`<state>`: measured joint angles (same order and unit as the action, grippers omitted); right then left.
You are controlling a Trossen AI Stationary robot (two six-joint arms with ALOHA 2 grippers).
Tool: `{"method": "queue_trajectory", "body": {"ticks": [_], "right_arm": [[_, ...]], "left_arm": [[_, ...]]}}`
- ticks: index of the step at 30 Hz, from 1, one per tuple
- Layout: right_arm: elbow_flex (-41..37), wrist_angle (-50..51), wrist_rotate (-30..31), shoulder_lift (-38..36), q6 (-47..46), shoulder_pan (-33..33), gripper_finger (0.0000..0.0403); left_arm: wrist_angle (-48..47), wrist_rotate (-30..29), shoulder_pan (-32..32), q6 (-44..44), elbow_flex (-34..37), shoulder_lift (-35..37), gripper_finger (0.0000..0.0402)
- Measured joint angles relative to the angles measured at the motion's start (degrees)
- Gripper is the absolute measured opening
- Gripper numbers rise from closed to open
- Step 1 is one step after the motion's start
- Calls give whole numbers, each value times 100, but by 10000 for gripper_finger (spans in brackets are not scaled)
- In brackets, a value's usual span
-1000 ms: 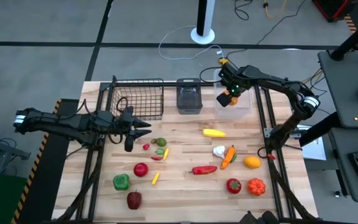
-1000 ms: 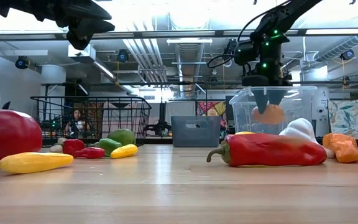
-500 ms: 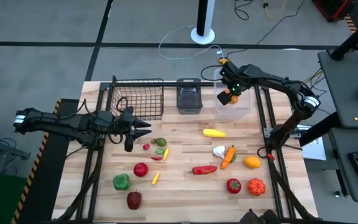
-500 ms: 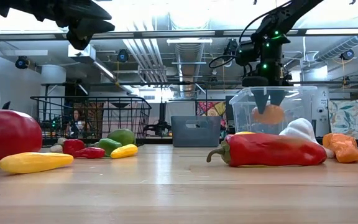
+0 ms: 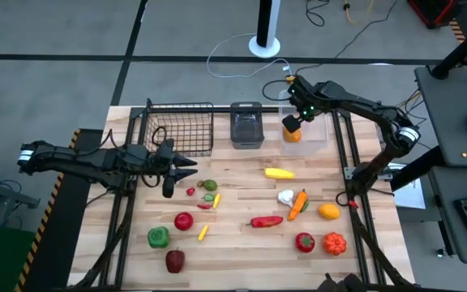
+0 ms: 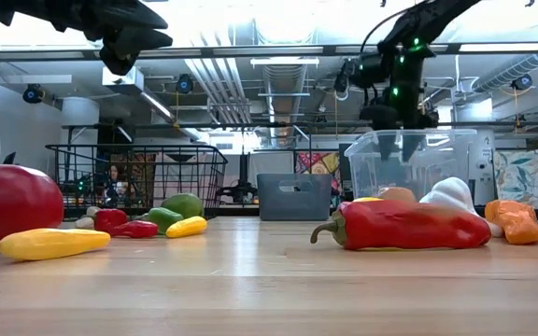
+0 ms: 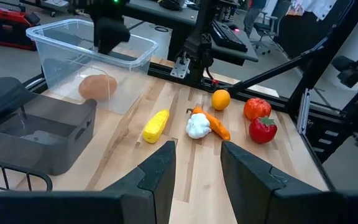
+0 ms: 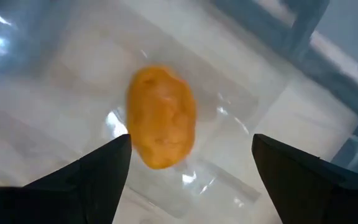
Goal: Sort produce into baskets
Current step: Put the green lemon into the black basket
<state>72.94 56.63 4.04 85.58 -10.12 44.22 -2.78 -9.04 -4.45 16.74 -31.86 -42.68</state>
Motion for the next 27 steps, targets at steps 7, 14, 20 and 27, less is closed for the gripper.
{"method": "queue_trajectory", "body": {"ticks": [7, 14, 20, 27], "right_arm": [[86, -301, -3, -871, -183, -655, 304], [-1, -590, 45, -1689, -517, -2066, 292], [-287, -1316, 81, -2025, -712, -3319, 288], [-434, -1412, 810, -1980, -1005, -4322, 285]], "left_arm": [[101, 0, -2, 75, 2, -58, 113], [517, 146, -7, 205, 9, -462, 113], [480, 471, -176, 306, 7, -938, 113], [484, 628, -430, -48, 7, -1363, 113]]}}
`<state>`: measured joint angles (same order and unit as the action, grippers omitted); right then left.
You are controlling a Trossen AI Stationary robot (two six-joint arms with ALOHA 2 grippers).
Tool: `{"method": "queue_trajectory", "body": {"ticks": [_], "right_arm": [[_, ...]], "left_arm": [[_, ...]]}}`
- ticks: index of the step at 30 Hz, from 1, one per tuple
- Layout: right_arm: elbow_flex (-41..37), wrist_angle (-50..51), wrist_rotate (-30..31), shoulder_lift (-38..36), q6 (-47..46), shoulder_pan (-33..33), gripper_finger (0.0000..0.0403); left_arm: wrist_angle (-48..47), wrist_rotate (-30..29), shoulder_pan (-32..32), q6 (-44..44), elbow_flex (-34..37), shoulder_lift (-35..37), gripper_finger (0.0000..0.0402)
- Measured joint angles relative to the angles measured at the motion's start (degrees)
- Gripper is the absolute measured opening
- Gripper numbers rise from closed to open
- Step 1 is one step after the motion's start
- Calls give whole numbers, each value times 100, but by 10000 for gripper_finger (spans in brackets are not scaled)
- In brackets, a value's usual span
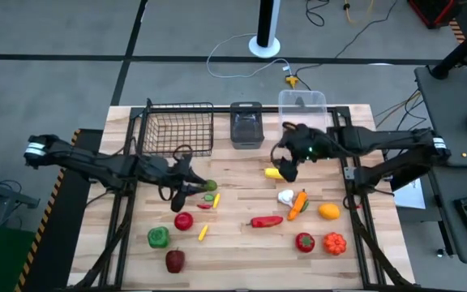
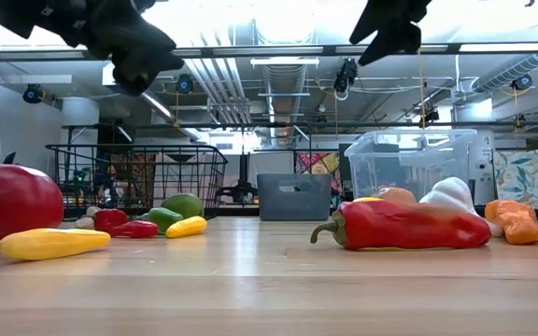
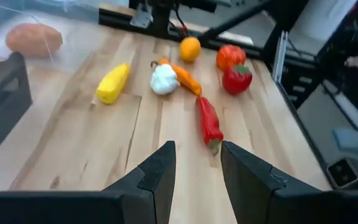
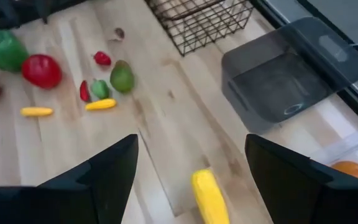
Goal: Sort produce into baskets
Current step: Put the green lemon into the black basket
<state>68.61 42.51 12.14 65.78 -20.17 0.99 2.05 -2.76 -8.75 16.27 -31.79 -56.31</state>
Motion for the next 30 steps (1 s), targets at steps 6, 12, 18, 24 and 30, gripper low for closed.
{"method": "queue_trajectory", "body": {"ticks": [6, 12, 18, 24, 30], "right_arm": [[-151, -122, 106, -7, -246, -385, 288], [-201, -133, 143, -9, -283, -454, 283], [-202, -134, 146, -9, -281, -450, 288], [-209, -134, 145, -9, -281, -452, 295], [-252, -137, 144, -7, -281, -452, 292]], "left_arm": [[-68, 234, -71, -298, -7, -417, 113], [-148, 212, -64, -645, -68, -1021, 113], [-1076, 179, -64, -1188, -720, -1718, 113], [-2205, -419, -42, -1591, -1386, -2431, 123], [-2711, -879, -38, -1781, -1761, -2883, 154]]}}
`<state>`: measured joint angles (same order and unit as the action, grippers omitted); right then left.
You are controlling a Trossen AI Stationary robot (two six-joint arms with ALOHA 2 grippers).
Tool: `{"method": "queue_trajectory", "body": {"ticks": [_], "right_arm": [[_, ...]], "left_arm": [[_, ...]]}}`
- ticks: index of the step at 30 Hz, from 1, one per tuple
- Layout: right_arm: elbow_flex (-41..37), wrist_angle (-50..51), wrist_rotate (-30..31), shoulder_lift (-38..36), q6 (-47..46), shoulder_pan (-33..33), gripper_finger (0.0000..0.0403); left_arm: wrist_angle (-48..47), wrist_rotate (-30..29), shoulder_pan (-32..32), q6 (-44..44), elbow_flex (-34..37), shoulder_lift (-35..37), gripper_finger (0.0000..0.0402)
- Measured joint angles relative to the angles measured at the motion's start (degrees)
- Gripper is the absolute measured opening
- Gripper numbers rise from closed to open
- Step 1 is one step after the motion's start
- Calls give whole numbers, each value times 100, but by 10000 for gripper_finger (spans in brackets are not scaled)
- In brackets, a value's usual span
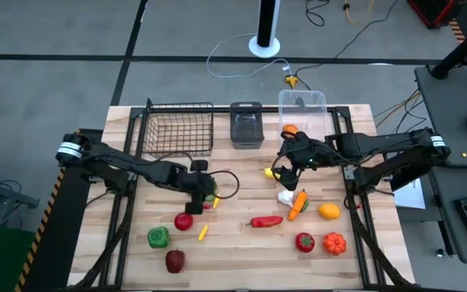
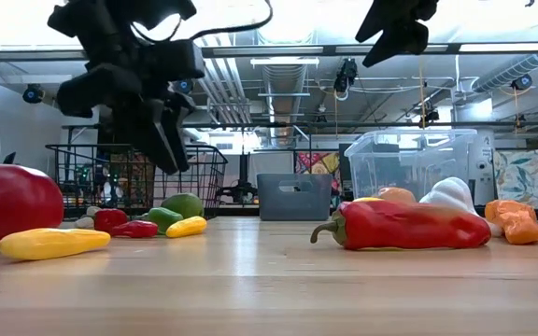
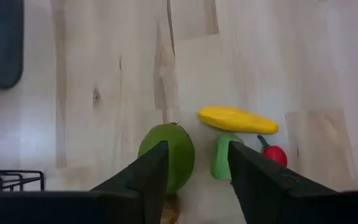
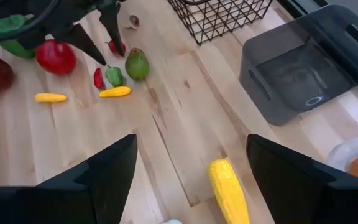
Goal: Sort produce into baskets
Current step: Put the green lemon into the black basket
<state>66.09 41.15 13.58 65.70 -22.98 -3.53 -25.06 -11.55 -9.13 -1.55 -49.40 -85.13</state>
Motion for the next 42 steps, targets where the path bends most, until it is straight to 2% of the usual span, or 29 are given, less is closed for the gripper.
{"method": "queue_trajectory", "body": {"ticks": [3, 7, 12, 42], "right_arm": [[-24, 1, -2, 1, 0, 0, 290], [-59, 6, -2, 1, 0, 0, 295], [-80, 4, -2, 1, 0, 0, 296], [-90, 0, -4, 1, 0, 0, 298]], "left_arm": [[4, -35, 2, -83, -7, -53, 170], [11, -496, 25, -98, -7, -107, 190], [152, -551, 55, -167, -53, -215, 204], [194, -595, 173, -244, -44, -858, 205]]}}
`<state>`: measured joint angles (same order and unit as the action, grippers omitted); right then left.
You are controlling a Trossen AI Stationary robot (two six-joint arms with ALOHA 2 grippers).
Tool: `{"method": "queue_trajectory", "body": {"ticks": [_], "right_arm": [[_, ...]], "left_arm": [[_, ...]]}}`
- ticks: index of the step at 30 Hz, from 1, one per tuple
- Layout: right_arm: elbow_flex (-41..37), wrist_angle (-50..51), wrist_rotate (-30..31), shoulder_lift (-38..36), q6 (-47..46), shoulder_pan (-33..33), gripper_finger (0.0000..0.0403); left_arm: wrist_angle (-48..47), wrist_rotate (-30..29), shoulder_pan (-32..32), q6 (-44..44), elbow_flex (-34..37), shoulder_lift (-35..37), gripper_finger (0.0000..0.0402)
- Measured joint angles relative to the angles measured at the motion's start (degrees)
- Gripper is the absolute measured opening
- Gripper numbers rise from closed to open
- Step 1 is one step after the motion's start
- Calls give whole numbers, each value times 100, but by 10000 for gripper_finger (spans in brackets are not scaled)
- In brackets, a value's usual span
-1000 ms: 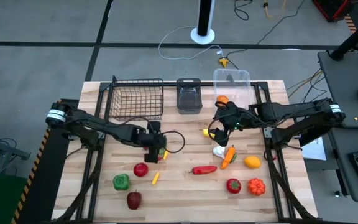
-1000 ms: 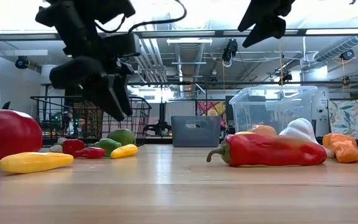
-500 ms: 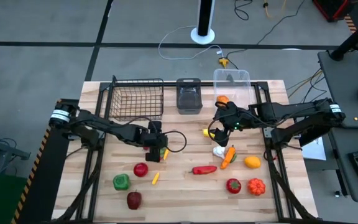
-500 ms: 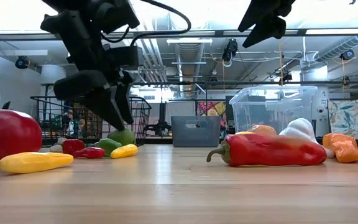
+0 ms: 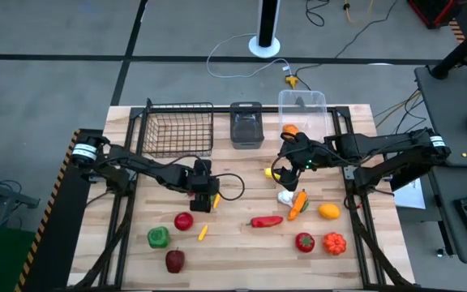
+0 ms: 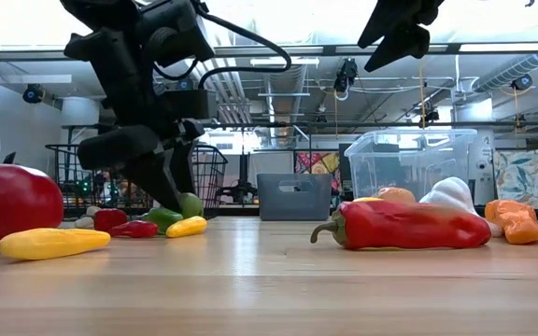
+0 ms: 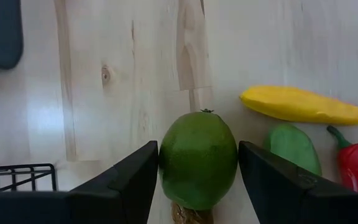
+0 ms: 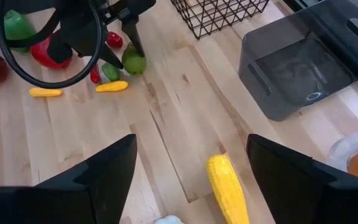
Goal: Sort produce into baskets
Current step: Put the green lemon into the black basket
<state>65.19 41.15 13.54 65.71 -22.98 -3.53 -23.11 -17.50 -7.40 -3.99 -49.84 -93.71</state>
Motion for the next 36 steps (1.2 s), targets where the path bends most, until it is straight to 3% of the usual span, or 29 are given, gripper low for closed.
{"method": "queue_trajectory", "body": {"ticks": [16, 27, 36], "right_arm": [[-11, -13, 0, 0, 0, 0, 293], [-11, -15, -2, 0, -2, 2, 290], [-11, -15, -2, 0, -2, 2, 293]], "left_arm": [[15, -9, 2, 44, 4, 0, 165], [26, -6, -21, 60, 4, 12, 162], [-89, 34, -121, 138, -199, 517, 162]]}}
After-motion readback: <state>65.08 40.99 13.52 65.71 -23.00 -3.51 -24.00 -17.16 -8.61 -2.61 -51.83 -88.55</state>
